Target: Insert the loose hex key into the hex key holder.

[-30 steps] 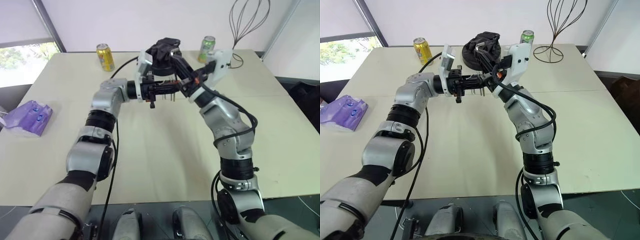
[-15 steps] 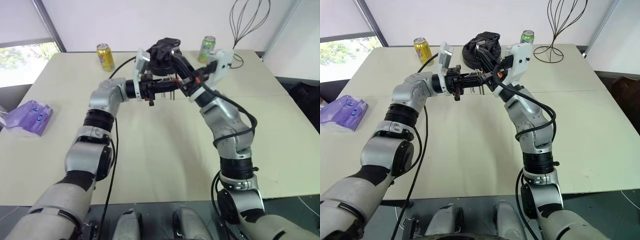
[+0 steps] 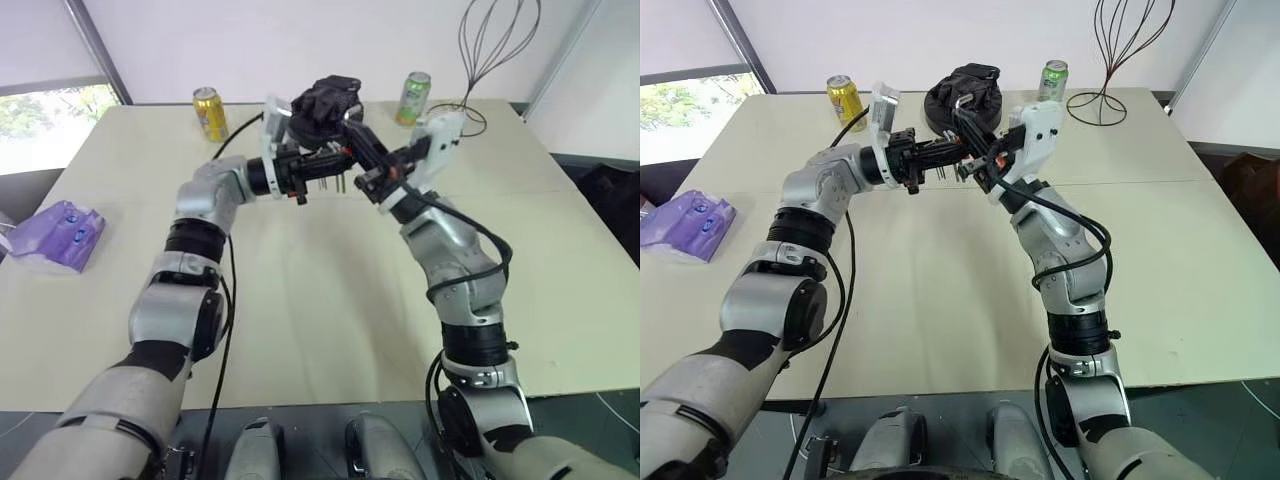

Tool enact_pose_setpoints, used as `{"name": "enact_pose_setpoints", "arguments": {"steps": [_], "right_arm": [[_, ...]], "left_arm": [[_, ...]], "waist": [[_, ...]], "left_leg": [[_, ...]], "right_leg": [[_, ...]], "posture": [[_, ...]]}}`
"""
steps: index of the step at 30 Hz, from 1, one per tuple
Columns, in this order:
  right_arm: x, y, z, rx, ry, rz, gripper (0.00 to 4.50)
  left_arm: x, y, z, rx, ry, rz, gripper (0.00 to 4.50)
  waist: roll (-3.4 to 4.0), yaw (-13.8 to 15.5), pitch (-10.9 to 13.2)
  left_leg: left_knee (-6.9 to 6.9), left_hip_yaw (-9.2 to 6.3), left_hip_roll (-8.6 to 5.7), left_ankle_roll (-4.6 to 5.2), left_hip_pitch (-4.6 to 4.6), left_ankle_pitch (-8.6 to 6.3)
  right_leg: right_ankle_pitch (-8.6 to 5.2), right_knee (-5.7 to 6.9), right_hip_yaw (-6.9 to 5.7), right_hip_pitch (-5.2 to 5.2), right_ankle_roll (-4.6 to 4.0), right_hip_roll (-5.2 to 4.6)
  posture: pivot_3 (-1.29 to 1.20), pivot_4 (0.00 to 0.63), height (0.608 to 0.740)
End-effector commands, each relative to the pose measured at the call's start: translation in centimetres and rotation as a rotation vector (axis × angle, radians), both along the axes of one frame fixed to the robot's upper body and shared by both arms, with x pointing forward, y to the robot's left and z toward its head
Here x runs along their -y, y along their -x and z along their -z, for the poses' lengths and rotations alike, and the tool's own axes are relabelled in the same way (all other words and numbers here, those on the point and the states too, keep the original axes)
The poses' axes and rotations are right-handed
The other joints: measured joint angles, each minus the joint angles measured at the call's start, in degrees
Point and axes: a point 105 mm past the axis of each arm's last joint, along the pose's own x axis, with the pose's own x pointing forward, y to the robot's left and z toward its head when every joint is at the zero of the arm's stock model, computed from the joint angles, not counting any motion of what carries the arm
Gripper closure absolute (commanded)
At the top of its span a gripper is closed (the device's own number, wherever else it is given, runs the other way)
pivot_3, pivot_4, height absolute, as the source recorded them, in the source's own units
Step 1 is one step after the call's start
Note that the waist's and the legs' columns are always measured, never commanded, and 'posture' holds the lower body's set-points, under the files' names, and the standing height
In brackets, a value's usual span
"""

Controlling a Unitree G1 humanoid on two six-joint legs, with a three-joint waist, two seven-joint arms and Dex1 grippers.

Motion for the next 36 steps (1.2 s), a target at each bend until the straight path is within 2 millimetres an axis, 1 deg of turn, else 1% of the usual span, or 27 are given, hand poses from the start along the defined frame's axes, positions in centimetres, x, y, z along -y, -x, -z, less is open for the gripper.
{"name": "enact_pose_setpoints", "arguments": {"steps": [1, 3, 4, 6, 7, 8, 10, 12, 14, 15, 17, 19, 22, 24, 26, 27, 28, 32, 34, 36], "right_arm": [[1.5, -0.4, -0.3, 0.007, 0.006, 0.05, 4.45], [1.6, -0.4, -0.3, 0.008, 0.009, 0.051, 4.45], [1.6, -0.4, -0.4, 0.008, 0.006, 0.041, 4.14], [1.6, -0.4, -0.7, 0.015, 0.007, 0.031, 3.46], [2.0, -0.6, -0.9, 0.017, 0.0, 0.056, 2.95], [2.3, -0.6, -1.0, 0.019, 0.001, 0.072, 2.34], [2.6, 0.3, -1.4, 0.04, 0.03, 0.053, 1.43], [2.4, 2.8, -1.9, 0.04, 0.013, -0.091, 1.43], [2.7, 5.0, -1.6, 0.004, 0.028, -0.2, 1.43], [3.0, 5.6, -1.1, -0.017, 0.06, -0.218, 1.43], [4.2, 6.4, 0.4, -0.067, 0.133, -0.203, 1.43], [5.1, 6.9, 1.0, -0.09, 0.157, -0.186, 1.43], [5.8, 7.1, 1.3, -0.106, 0.177, -0.159, 1.43], [6.1, 7.0, 1.7, -0.118, 0.206, -0.132, 1.43], [6.3, 6.7, 2.1, -0.127, 0.216, -0.101, 1.43], [6.4, 6.6, 2.2, -0.128, 0.211, -0.092, 1.43], [6.3, 6.5, 2.2, -0.128, 0.207, -0.087, 1.43], [6.0, 6.1, 2.5, -0.128, 0.193, -0.073, 1.43], [5.9, 5.9, 2.6, -0.128, 0.185, -0.065, 1.43], [5.8, 5.6, 2.6, -0.128, 0.175, -0.053, 1.38]], "left_arm": [[-0.2, 0.7, -2.7, 0.102, 0.036, 0.027, 4.5], [-0.1, 0.7, -2.5, 0.105, 0.026, 0.031, 4.5], [-0.1, 0.7, -2.2, 0.108, 0.016, 0.032, 4.5], [0.0, 0.7, -1.9, 0.11, 0.003, 0.031, 4.5], [-0.1, 0.7, -1.6, 0.117, -0.015, 0.029, 4.5], [-0.1, 0.7, -1.4, 0.121, -0.026, 0.028, 4.5], [-0.2, 0.7, -0.9, 0.119, -0.048, 0.025, 4.5], [-0.4, 0.7, 0.0, 0.116, -0.095, 0.02, 4.5], [-0.7, 0.7, 1.3, 0.11, -0.16, 0.017, 4.5], [-0.9, 0.8, 2.1, 0.107, -0.199, 0.015, 4.5], [-1.3, 1.1, 3.5, 0.075, -0.24, 0.03, 4.5], [-1.5, 1.5, 4.2, 0.031, -0.234, 0.052, 4.5], [-1.4, 1.9, 4.6, -0.06, -0.191, 0.067, 4.5], [-1.1, 2.6, 5.5, -0.162, -0.164, 0.095, 4.5], [-0.5, 3.8, 8.0, -0.341, -0.149, 0.134, 4.5], [-0.3, 4.3, 9.3, -0.389, -0.163, 0.14, 4.5], [-0.2, 4.7, 10.0, -0.411, -0.174, 0.139, 4.5], [-0.2, 5.0, 13.9, -0.499, -0.293, 0.08, 4.5], [-0.2, 4.7, 14.7, -0.548, -0.3, 0.046, 4.5], [-0.3, 4.2, 14.9, -0.609, -0.284, 0.025, 3.55]], "waist": [[0.0, 0.01, 0.0], [0.0, -0.02, 0.0], [0.0, -0.02, 0.0], [0.0, 0.02, 0.0], [0.0, 0.03, 0.0], [0.0, 0.04, 0.0], [0.0, 0.05, 0.0], [0.0, 0.19, 0.0], [0.0, 0.2, 0.0], [0.0, 0.23, 0.0], [0.0, 0.3, 0.0], [-0.03, 0.31, 0.02], [-0.05, 0.21, 0.03], [-0.05, 0.26, 0.03], [-0.04, 0.3, 0.03], [-0.03, 0.23, 0.02], [-0.03, 0.2, 0.02], [-0.05, 0.38, 0.03], [-0.05, 0.44, 0.03], [-0.05, 0.47, 0.03]], "left_leg": [[0.0, 0.0, 0.0, 0.0, 0.0, 0.0], [0.01, 0.0, 0.0, 0.0, 0.0, 0.0], [0.01, 0.0, 0.0, 0.0, 0.0, 0.0], [0.01, 0.0, 0.0, 0.0, 0.0, 0.0], [0.01, 0.0, 0.0, 0.0, 0.0, 0.0], [0.02, 0.0, 0.0, 0.0, 0.0, 0.0], [0.02, 0.0, 0.0, 0.0, 0.0, 0.0], [0.01, 0.0, 0.0, 0.0, 0.0, 0.0], [0.0, 0.0, 0.0, 0.0, 0.0, 0.0], [-0.03, -0.01, 0.01, 0.01, 0.0, 0.0], [-0.01, -0.01, 0.0, 0.01, 0.0, 0.0], [0.03, -0.01, 0.0, 0.02, 0.02, -0.01], [0.16, -0.02, 0.0, 0.04, 0.02, -0.02], [0.22, -0.04, 0.0, 0.08, 0.01, -0.05], [0.33, -0.1, 0.01, 0.27, 0.05, -0.15], [0.43, -0.16, 0.01, 0.42, 0.06, -0.24], [0.47, -0.2, 0.01, 0.54, 0.1, -0.31], [0.6, -0.41, 0.02, 0.57, 0.04, -0.33], [0.63, -0.46, 0.01, 0.57, 0.04, -0.33], [0.64, -0.46, 0.01, 0.58, 0.05, -0.33]], "right_leg": [[0.0, 0.0, 0.0, 0.0, 0.0, 0.0], [0.0, 0.0, 0.0, 0.0, 0.0, 0.0], [0.0, 0.0, 0.0, 0.0, 0.0, 0.0], [0.0, 0.0, 0.0, 0.0, 0.0, 0.0], [0.0, 0.0, 0.0, 0.0, 0.0, 0.0], [0.0, 0.0, 0.0, 0.0, 0.0, 0.0], [0.0, 0.0, 0.0, 0.0, 0.0, 0.0], [0.0, 0.0, 0.0, 0.0, 0.0, 0.0], [0.0, 0.0, 0.0, 0.02, 0.0, 0.0], [0.0, 0.02, 0.0, 0.02, 0.0, 0.0], [0.0, 0.01, 0.0, 0.04, 0.0, 0.0], [0.0, -0.07, 0.0, 0.07, 0.0, 0.0], [0.0, -0.05, 0.06, 0.07, 0.0, 0.05], [-0.01, -0.02, 0.07, 0.09, 0.0, 0.07], [-0.04, -0.02, 0.07, 0.21, 0.05, 0.09], [-0.05, 0.0, 0.07, 0.27, 0.07, 0.11], [-0.05, 0.0, 0.1, 0.3, 0.07, 0.13], [-0.06, 0.02, 0.11, 0.3, 0.06, 0.25], [-0.06, 0.01, 0.14, 0.33, 0.06, 0.29], [-0.06, 0.0, 0.15, 0.35, 0.06, 0.29]], "posture": [[0.0, 0.15, 0.74], [0.0, 0.15, 0.74], [0.0, 0.15, 0.74], [0.0, 0.15, 0.74], [0.0, 0.15, 0.74], [0.0, 0.15, 0.74], [0.0, 0.15, 0.74], [0.0, 0.15, 0.74], [0.0, 0.15, 0.74], [0.0, 0.15, 0.74], [0.0, 0.15, 0.74], [0.0, 0.15, 0.74], [0.0, 0.15, 0.74], [0.0, 0.15, 0.74], [0.0, 0.15, 0.74], [0.0, 0.15, 0.74], [0.0, 0.15, 0.74], [0.0, 0.15, 0.74], [0.0, 0.15, 0.74], [0.0, 0.15, 0.74]]}}
